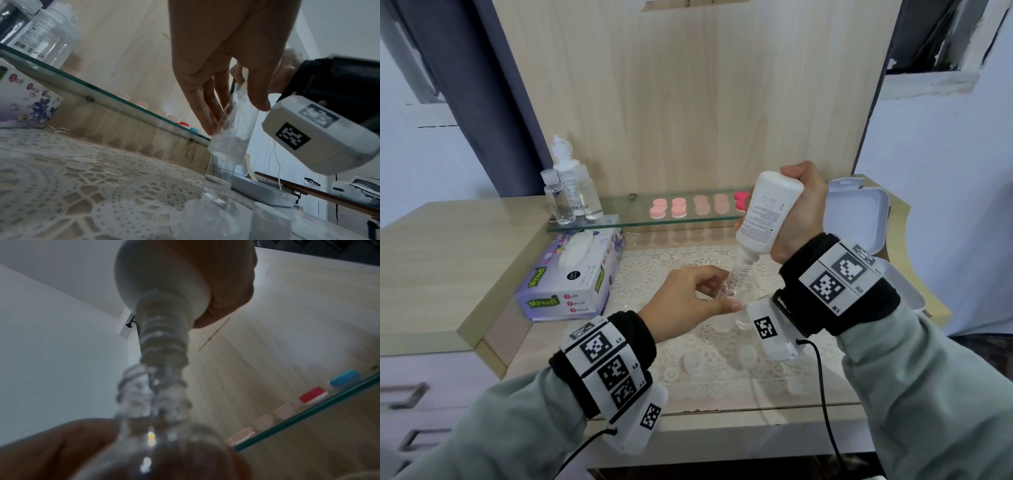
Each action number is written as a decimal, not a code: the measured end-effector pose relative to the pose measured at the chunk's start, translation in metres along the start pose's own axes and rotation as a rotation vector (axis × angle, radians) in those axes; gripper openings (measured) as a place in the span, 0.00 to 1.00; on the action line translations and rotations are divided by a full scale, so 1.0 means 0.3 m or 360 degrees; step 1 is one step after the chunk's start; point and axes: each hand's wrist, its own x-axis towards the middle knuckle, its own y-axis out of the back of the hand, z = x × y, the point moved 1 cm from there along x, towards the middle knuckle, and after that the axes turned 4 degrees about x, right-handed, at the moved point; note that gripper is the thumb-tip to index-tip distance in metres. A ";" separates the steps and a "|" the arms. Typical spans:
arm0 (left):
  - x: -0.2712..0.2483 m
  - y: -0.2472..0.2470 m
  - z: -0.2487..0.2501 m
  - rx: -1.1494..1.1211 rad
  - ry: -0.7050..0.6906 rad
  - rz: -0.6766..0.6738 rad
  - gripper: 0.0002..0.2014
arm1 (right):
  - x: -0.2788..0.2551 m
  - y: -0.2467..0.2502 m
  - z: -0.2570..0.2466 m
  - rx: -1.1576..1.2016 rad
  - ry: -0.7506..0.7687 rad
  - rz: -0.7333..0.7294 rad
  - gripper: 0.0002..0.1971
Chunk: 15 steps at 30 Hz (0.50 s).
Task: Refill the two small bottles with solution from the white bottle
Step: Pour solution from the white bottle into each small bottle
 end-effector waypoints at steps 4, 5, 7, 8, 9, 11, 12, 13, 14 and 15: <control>0.001 0.000 0.000 0.0001 -0.0004 -0.0007 0.19 | 0.001 0.002 0.004 0.0005 0.0019 -0.0004 0.18; 0.002 0.000 -0.001 0.0003 -0.0003 -0.0009 0.19 | 0.001 0.002 0.004 0.0008 0.0020 -0.0005 0.18; 0.003 0.000 -0.003 0.0004 -0.0007 -0.0012 0.19 | 0.002 0.001 0.005 0.0030 0.0016 -0.0017 0.18; 0.003 0.000 -0.005 0.0007 -0.0009 -0.0014 0.19 | 0.003 0.001 0.005 0.0042 0.0012 -0.0024 0.19; 0.004 -0.001 -0.006 0.0008 -0.0008 -0.0015 0.19 | 0.002 0.000 0.004 0.0048 0.0010 -0.0030 0.19; 0.006 -0.001 -0.011 0.0004 0.0005 -0.0015 0.21 | 0.004 -0.001 0.004 0.0051 0.0011 -0.0041 0.19; 0.005 -0.001 -0.011 0.0003 0.0009 -0.0014 0.21 | 0.005 -0.001 0.005 0.0054 0.0013 -0.0043 0.19; 0.006 -0.001 -0.013 0.0003 0.0009 -0.0013 0.21 | 0.007 0.000 0.007 0.0063 0.0013 -0.0039 0.20; 0.006 -0.001 -0.016 0.0004 0.0007 -0.0011 0.21 | 0.008 0.002 0.009 0.0078 0.0013 -0.0036 0.20; 0.006 -0.002 -0.018 0.0004 0.0007 -0.0014 0.21 | 0.010 0.004 0.010 0.0091 0.0014 -0.0035 0.20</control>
